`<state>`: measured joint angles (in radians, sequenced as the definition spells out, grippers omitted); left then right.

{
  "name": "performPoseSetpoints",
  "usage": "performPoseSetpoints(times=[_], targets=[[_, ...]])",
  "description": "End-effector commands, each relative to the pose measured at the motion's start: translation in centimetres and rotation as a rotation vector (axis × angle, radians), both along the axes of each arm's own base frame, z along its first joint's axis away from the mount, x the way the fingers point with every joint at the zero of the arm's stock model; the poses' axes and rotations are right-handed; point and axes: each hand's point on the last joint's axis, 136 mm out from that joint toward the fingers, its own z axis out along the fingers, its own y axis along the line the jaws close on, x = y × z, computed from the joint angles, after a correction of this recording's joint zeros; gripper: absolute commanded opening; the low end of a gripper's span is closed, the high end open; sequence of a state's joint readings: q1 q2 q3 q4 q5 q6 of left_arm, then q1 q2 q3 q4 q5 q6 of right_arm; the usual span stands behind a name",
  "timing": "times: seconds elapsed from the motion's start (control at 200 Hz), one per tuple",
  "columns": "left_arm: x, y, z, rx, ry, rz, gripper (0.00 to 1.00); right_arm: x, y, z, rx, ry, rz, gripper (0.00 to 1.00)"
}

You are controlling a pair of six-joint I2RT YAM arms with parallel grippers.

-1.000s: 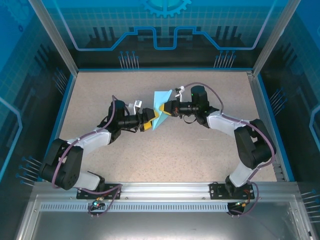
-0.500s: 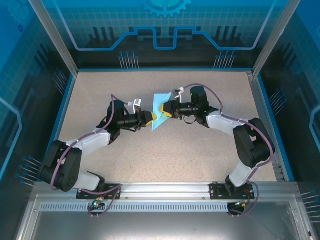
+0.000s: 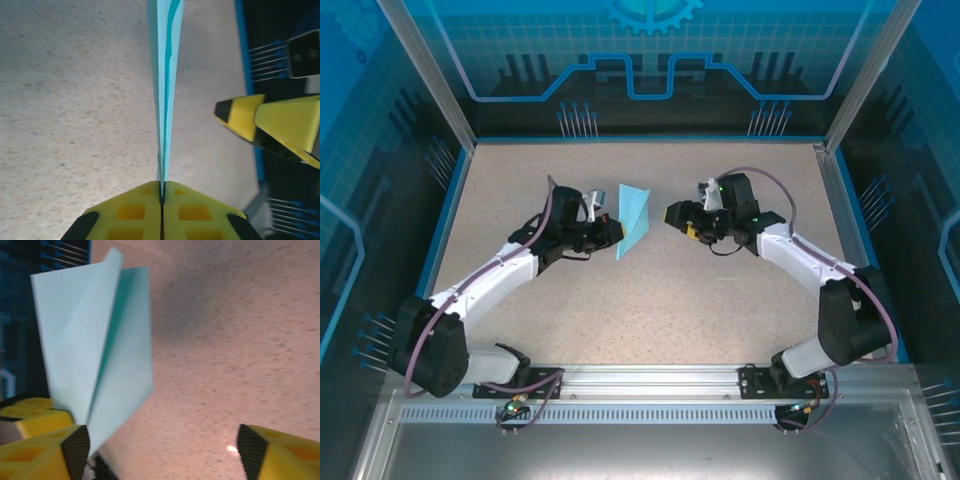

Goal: Fold a paper plane with a square sheet of paper (pick it up from the middle)
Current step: Turn over the paper at the center of the table.

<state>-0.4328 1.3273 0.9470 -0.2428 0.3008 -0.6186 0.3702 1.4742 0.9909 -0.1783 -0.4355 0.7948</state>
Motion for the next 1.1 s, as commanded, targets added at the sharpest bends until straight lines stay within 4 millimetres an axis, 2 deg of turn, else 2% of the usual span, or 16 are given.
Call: performPoseSetpoints(times=[0.0,0.145,0.27,0.37,0.455,0.625,0.71,0.785,0.885,0.985,1.095], targets=[[-0.6,4.0,-2.5,0.418,0.026,0.056,0.08,-0.8,-3.6,-2.2,-0.189,0.024,-0.087,0.89],[0.3,7.0,-3.6,0.787,0.048,0.146,0.09,-1.5,-5.7,-3.0,-0.275,0.035,-0.154,0.91],[1.4,8.5,-4.3,1.043,0.064,0.202,0.09,-2.4,-7.1,-3.8,-0.33,0.064,-0.198,0.91],[2.2,8.7,-5.3,1.181,0.08,0.213,0.09,-3.0,-7.8,-4.3,-0.355,0.078,-0.216,0.91],[2.5,8.0,-6.7,1.222,0.1,0.19,0.1,-3.3,-8.2,-4.8,-0.372,0.091,-0.227,0.91],[2.5,5.3,-10.1,1.174,0.153,0.123,0.16,-3.5,-8.8,-5.7,-0.397,0.121,-0.253,0.91],[2.4,3.4,-11.8,1.079,0.194,0.078,0.22,-3.3,-8.8,-6.1,-0.405,0.137,-0.258,0.91],[2.2,1.5,-12.5,0.989,0.214,0.035,0.28,-3.2,-8.7,-6.3,-0.405,0.146,-0.254,0.9],[2.1,-0.2,-12.0,0.879,0.218,-0.004,0.38,-3.2,-8.6,-6.5,-0.405,0.151,-0.252,0.9],[2.1,-1.5,-9.9,0.739,0.2,-0.03,0.49,-3.2,-8.1,-6.5,-0.396,0.139,-0.244,0.9],[2.1,-1.4,-7.7,0.54,0.204,-0.019,0.6,-3.0,-6.2,-6.2,-0.373,0.106,-0.198,0.86]])
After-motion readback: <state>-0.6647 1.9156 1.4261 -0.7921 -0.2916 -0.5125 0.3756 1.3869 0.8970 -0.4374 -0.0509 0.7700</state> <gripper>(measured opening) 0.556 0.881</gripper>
